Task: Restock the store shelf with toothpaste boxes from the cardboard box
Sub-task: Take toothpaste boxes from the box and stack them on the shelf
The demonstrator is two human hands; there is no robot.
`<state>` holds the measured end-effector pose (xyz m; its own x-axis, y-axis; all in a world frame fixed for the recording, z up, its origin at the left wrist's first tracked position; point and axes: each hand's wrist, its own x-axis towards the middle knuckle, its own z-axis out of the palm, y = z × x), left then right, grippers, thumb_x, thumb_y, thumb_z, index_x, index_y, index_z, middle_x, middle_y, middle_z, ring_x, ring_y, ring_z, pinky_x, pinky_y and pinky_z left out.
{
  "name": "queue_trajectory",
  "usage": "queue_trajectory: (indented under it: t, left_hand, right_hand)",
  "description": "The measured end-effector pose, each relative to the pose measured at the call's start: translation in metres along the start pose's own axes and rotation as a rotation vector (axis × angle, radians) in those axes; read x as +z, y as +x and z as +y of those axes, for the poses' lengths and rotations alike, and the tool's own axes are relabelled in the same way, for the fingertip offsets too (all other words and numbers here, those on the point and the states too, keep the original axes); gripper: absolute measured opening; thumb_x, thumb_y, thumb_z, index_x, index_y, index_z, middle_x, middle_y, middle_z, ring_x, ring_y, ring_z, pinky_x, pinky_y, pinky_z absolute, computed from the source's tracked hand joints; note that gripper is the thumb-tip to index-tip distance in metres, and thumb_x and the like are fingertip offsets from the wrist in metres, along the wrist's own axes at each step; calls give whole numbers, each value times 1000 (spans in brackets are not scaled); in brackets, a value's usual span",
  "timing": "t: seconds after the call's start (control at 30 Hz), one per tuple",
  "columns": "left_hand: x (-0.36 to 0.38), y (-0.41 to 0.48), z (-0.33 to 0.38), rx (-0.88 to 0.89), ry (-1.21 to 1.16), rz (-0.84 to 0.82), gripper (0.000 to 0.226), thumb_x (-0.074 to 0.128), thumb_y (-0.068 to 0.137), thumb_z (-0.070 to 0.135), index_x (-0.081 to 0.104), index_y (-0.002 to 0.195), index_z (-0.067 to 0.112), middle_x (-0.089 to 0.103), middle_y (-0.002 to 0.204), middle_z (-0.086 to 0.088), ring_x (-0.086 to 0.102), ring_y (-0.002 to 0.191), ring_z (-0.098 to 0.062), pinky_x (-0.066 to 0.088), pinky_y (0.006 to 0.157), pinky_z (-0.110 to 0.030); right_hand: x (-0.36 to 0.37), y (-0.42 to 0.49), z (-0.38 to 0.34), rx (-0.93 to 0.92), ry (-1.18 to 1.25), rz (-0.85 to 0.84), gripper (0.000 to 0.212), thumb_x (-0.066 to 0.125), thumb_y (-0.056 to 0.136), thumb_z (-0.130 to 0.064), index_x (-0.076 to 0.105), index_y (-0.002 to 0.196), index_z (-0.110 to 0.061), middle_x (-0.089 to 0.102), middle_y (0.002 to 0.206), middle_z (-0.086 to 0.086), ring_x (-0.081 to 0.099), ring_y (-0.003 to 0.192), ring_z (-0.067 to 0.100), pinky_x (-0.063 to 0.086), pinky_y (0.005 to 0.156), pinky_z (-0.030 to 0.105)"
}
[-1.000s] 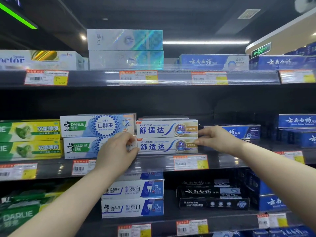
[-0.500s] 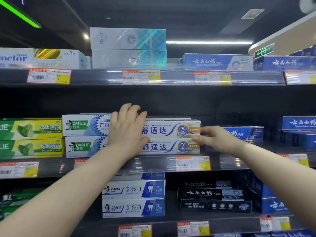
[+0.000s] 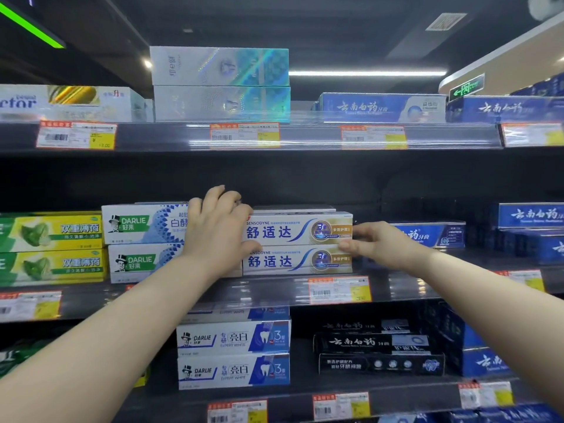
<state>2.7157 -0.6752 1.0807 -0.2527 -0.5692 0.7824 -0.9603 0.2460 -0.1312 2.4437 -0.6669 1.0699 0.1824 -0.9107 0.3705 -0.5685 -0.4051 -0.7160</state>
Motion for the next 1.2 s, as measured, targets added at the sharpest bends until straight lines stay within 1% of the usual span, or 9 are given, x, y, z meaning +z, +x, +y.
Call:
queue_trajectory:
  t: [0.27, 0.43, 0.57, 0.67, 0.8, 0.93, 1.0, 1.1, 1.2]
  left_hand:
    - [4, 0, -1, 9, -32, 38, 62, 70, 67, 53, 56, 119, 22, 45, 138, -3, 22, 137, -27, 12, 100, -40]
    - [8, 0, -3, 15, -49, 73, 63, 72, 63, 54, 59, 116, 22, 47, 136, -3, 26, 136, -27, 11, 97, -38]
    - [13, 0, -5, 18, -72, 101, 63, 74, 59, 56, 62, 110, 21, 47, 137, -5, 28, 136, -28, 11, 98, -38]
    - [15, 2, -6, 26, -87, 121, 65, 74, 59, 56, 61, 111, 20, 48, 136, -4, 29, 135, -27, 11, 98, -38]
    - [17, 2, -6, 40, -104, 131, 77, 75, 59, 56, 54, 123, 18, 49, 135, -5, 31, 134, -27, 12, 98, -39]
    - [18, -2, -5, 44, -109, 116, 80, 77, 57, 54, 52, 124, 18, 48, 136, -7, 30, 134, -29, 12, 99, -42]
    - [15, -6, -4, 43, -120, 104, 81, 77, 59, 52, 49, 127, 18, 44, 139, -9, 26, 135, -29, 14, 103, -46]
    - [5, -16, 1, 6, -143, 106, 81, 76, 62, 49, 44, 130, 18, 37, 144, -9, 20, 139, -29, 14, 108, -49]
    - [-9, -38, 12, -81, -159, 100, 77, 71, 68, 49, 41, 133, 20, 34, 146, -7, 19, 139, -28, 14, 107, -47]
  right_hand:
    - [-1, -1, 0, -10, 2, 3, 9, 66, 82, -25, 64, 88, -31, 70, 81, -15, 65, 66, -10, 43, 58, 1]
    - [-2, 1, 1, 6, -31, 9, 14, 68, 80, -31, 67, 93, -29, 74, 93, -6, 69, 84, 4, 51, 74, 13]
    - [-3, 1, -2, 13, -23, 5, 15, 68, 81, -25, 68, 96, -23, 74, 89, -8, 67, 75, -4, 43, 60, 4]
    - [-2, 1, -2, 30, -34, 5, 24, 68, 81, -26, 67, 104, -19, 74, 96, -5, 68, 82, -1, 45, 65, 5]
    - [-1, -2, -6, 47, -43, 45, 29, 67, 81, -25, 64, 108, -17, 73, 98, -2, 67, 79, -1, 44, 61, 5]
    - [-1, -8, -7, 70, -62, 53, 36, 67, 80, -29, 59, 115, -20, 73, 103, 1, 68, 96, 12, 50, 87, 21]
    - [-1, -12, -8, 76, -101, 67, 46, 68, 80, -29, 55, 122, -17, 71, 108, 2, 66, 99, 11, 48, 87, 19]
    - [-5, -20, -11, 62, -151, 148, 61, 69, 79, -31, 45, 133, -15, 60, 127, 4, 57, 115, 14, 42, 100, 28]
    - [-8, -39, -18, -25, -284, 198, 59, 65, 82, -33, 42, 136, -22, 51, 136, -2, 47, 124, 16, 36, 101, 26]
